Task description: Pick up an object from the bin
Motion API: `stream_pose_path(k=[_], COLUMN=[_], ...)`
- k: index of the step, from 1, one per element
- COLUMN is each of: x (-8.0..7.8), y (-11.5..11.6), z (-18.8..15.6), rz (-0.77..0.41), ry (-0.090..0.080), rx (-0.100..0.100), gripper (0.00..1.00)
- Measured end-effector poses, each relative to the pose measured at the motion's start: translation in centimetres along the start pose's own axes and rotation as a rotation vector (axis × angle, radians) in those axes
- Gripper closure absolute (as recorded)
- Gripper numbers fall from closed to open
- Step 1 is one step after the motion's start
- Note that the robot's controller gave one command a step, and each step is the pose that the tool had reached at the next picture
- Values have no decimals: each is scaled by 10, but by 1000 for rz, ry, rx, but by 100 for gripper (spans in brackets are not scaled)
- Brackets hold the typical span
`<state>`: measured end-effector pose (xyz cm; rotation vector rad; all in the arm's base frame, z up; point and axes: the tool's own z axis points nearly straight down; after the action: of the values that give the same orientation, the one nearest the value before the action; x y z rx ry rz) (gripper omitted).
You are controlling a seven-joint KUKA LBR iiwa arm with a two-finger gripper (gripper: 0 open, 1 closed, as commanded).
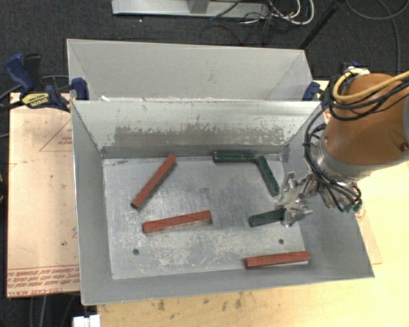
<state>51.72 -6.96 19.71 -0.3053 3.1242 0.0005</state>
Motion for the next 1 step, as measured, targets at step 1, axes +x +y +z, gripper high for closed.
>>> stream_pose_path(k=[1], x=[0], y=[0], z=[0], rz=[0], ry=[0], rx=[0], gripper=[100])
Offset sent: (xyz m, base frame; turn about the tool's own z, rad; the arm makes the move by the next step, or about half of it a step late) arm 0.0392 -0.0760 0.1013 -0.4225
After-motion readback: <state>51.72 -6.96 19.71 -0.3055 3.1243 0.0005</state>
